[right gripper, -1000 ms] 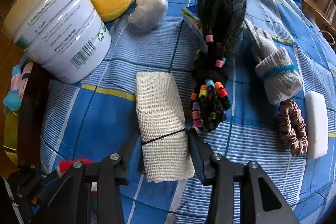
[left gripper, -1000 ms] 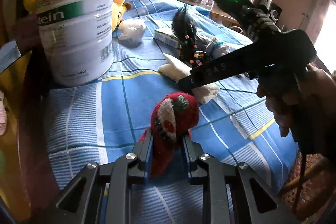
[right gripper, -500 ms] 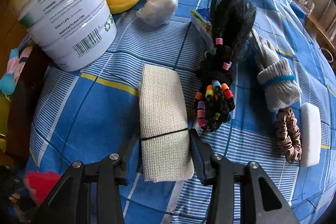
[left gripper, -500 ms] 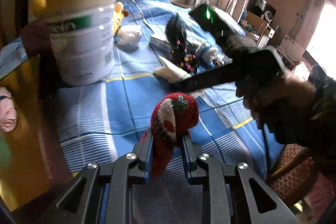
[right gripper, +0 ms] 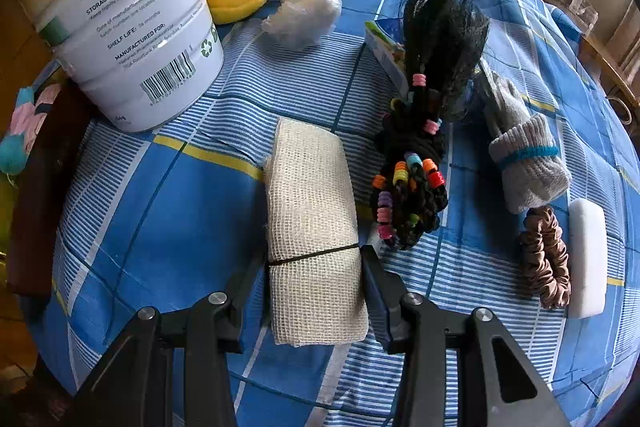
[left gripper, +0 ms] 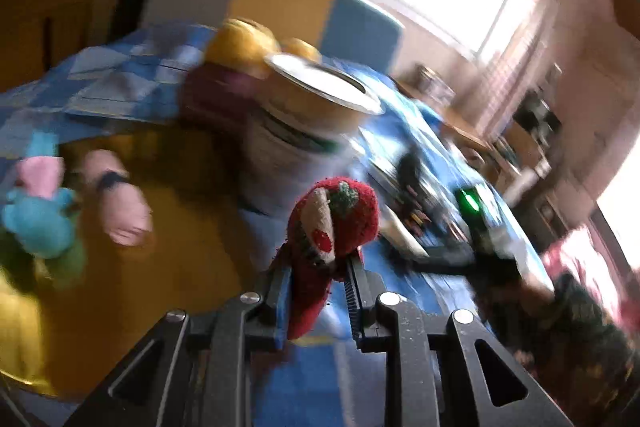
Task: Organize soft objects
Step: 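Carry the red plush with the left tool onto the gold tray and release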
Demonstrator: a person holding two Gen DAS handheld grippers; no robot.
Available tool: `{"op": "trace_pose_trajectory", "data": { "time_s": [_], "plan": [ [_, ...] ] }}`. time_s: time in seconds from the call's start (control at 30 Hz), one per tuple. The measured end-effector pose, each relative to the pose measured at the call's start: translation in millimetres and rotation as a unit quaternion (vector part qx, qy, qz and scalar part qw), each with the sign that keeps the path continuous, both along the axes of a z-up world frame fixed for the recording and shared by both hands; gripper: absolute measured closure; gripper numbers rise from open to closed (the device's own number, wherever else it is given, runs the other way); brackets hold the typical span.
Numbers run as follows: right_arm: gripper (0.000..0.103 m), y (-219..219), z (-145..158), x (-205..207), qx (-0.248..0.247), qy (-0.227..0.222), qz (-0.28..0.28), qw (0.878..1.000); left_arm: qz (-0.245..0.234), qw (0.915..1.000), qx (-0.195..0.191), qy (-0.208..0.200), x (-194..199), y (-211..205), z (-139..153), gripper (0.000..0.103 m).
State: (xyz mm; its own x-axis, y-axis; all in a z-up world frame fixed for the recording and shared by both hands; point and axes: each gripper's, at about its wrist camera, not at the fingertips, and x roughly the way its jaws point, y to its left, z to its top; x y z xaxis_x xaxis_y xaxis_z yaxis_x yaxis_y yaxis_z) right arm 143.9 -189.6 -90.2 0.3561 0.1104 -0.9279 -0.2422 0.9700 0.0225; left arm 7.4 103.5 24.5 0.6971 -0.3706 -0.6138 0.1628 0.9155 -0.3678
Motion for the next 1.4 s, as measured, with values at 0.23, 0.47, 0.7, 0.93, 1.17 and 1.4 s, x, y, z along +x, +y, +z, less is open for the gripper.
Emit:
{"op": "trace_pose_trajectory", "data": {
  "time_s": [0.23, 0.47, 0.7, 0.93, 1.17, 1.4],
  "plan": [
    [0.059, 5, 0, -2, -0.010, -0.003, 0.004, 1.000, 0.077, 0.9943, -0.041, 0.062, 57, 60, -19, 0.079],
    [0.059, 8, -1, -3, -0.014, -0.004, 0.006, 1.000, 0.097, 0.9894, -0.021, 0.107, 121, 69, -51, 0.079],
    [0.059, 10, -1, -3, -0.014, -0.004, 0.006, 1.000, 0.109, 0.9842, 0.023, 0.137, 160, 70, -81, 0.070],
    [0.059, 10, -2, -3, -0.013, -0.003, 0.006, 1.000, 0.116, 0.9856, 0.067, 0.103, 134, 68, -65, 0.043],
    [0.061, 14, -2, -4, -0.016, -0.009, 0.006, 1.000, 0.134, 0.9820, 0.095, 0.093, 72, 67, -57, 0.032],
    [0.064, 21, 1, -6, -0.035, -0.023, 0.007, 0.999, 0.147, 0.9800, 0.098, 0.092, 21, 72, -60, 0.027]
  ]
}}
